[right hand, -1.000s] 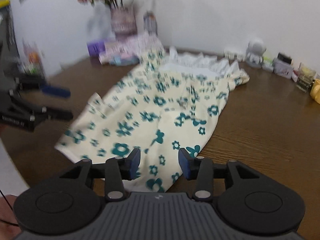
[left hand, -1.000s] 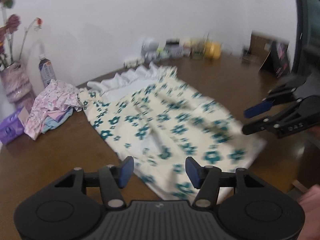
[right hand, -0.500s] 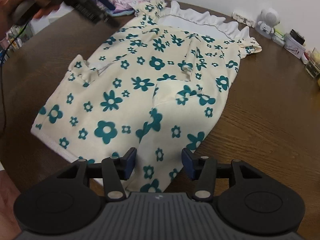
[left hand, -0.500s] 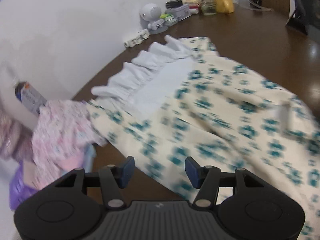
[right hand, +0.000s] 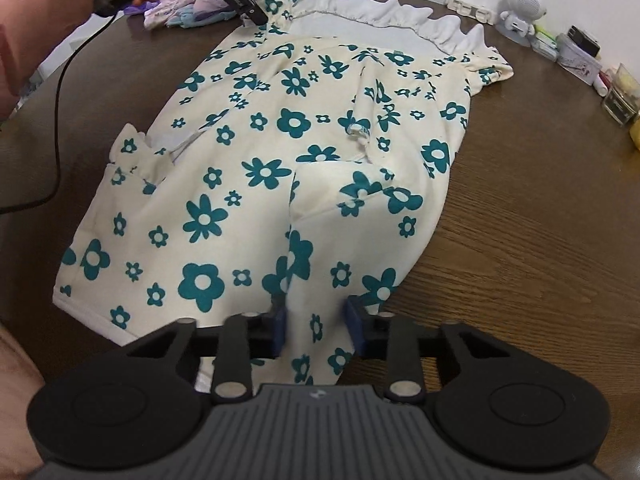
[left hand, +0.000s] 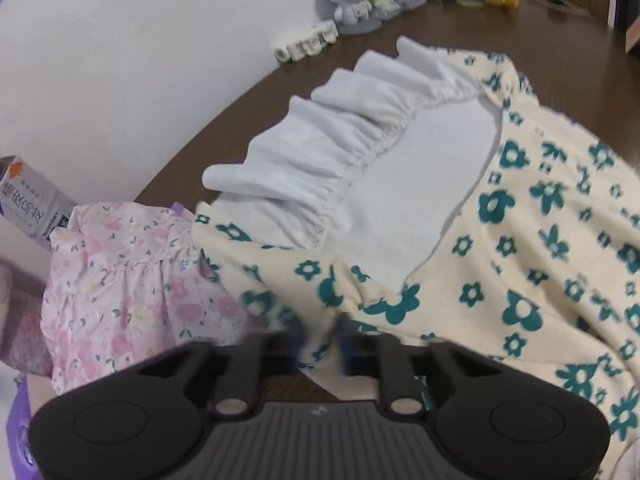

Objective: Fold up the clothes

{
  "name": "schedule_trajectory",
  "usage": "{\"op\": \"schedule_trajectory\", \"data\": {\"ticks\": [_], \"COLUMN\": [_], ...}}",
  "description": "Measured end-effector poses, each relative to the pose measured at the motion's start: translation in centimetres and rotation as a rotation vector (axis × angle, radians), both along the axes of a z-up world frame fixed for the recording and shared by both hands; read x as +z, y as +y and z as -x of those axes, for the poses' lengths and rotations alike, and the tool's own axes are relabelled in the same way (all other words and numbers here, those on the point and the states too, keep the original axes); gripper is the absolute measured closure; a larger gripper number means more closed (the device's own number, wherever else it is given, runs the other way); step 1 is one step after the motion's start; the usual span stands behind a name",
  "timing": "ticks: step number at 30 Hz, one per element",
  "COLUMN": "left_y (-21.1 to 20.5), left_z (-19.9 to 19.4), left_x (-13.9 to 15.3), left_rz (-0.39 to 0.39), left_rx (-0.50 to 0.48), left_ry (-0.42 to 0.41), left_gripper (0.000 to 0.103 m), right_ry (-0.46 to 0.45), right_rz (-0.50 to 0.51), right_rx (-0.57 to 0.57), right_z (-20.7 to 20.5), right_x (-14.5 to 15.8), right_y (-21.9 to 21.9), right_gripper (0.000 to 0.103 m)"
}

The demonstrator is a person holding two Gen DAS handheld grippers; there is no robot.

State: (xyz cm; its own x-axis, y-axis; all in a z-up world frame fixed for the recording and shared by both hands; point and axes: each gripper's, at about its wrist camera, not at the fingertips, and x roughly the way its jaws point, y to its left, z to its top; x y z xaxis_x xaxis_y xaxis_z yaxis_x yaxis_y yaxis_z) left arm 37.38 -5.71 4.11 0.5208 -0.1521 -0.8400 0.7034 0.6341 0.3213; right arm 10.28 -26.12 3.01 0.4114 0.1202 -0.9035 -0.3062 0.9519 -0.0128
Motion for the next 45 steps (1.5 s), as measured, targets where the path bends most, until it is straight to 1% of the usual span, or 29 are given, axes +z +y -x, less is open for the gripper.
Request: {"op": "schedule_trajectory", "data": {"ticks": [1,3,6,8,10,15,19,21,23,26,29,32,34,38,41,43,45], "left_y": [-0.1,-0.3,-0.5,-0.7,-0.9,-1.4,-0.6,0.5,1.9,4.2,5.8,6.9,7.2,7.2,7.7,8.1,8.9], "left_z": [0.1,0.5,1.7,3.3,5.6,13.1,19.2,22.0,24.8,28.7,32.0,33.8,34.9,37.2,37.6,37.4,36.4], "left_x": [-0.1,-0.2,-0.3,-0.5,-0.8,-1.2,-1.0,-0.9,-0.8,-0.6,-0.1,0.5,0.7,0.8,1.0,1.3,1.9], "left_rz": [-0.009,-0.029,-0.070,-0.111,-0.156,-0.260,-0.290,-0.279,-0.253,-0.196,-0.139,-0.092,-0.063,-0.011,0.028,0.049,0.082], "left_rx": [-0.002,-0.007,-0.019,-0.040,-0.073,-0.157,-0.150,-0.122,-0.070,0.024,0.092,0.130,0.154,0.199,0.244,0.269,0.286], "left_ry": [-0.006,-0.015,-0.015,-0.012,-0.007,0.006,0.035,0.058,0.086,0.128,0.174,0.204,0.213,0.199,0.202,0.204,0.199], "left_gripper": [0.101,0.102,0.102,0.102,0.103,0.103,0.103,0.103,0.103,0.103,0.102,0.102,0.102,0.102,0.102,0.101,0.097], "right_ry": [0.000,-0.005,-0.011,-0.008,-0.004,0.000,-0.024,-0.037,-0.051,-0.061,-0.068,-0.079,-0.087,-0.105,-0.119,-0.117,-0.113], "right_rz": [-0.001,0.003,0.017,0.035,0.067,0.128,0.151,0.161,0.173,0.175,0.194,0.214,0.222,0.236,0.240,0.246,0.256], "right_rx": [0.003,0.009,0.013,0.011,0.027,0.043,0.109,0.154,0.212,0.302,0.393,0.481,0.510,0.562,0.581,0.586,0.586], "right_z": [0.1,0.3,0.5,0.4,0.6,0.6,-0.2,-0.8,-1.6,-2.6,-3.1,-4.4,-5.5,-7.7,-9.3,-9.6,-9.7], "right_x": [0.0,0.0,0.1,0.3,0.3,0.4,0.3,0.2,0.1,0.0,-0.2,-0.3,-0.4,-0.6,-0.8,-0.9,-1.0], "right_y": [0.0,-0.1,-0.5,-0.9,-1.8,-6.0,-8.4,-8.9,-8.8,-8.4,-6.5,-4.6,-3.8,-2.2,-1.5,-1.9,-2.2], "right_gripper": [0.089,0.097,0.098,0.098,0.098,0.098,0.098,0.098,0.098,0.098,0.098,0.098,0.098,0.098,0.098,0.098,0.098]}}
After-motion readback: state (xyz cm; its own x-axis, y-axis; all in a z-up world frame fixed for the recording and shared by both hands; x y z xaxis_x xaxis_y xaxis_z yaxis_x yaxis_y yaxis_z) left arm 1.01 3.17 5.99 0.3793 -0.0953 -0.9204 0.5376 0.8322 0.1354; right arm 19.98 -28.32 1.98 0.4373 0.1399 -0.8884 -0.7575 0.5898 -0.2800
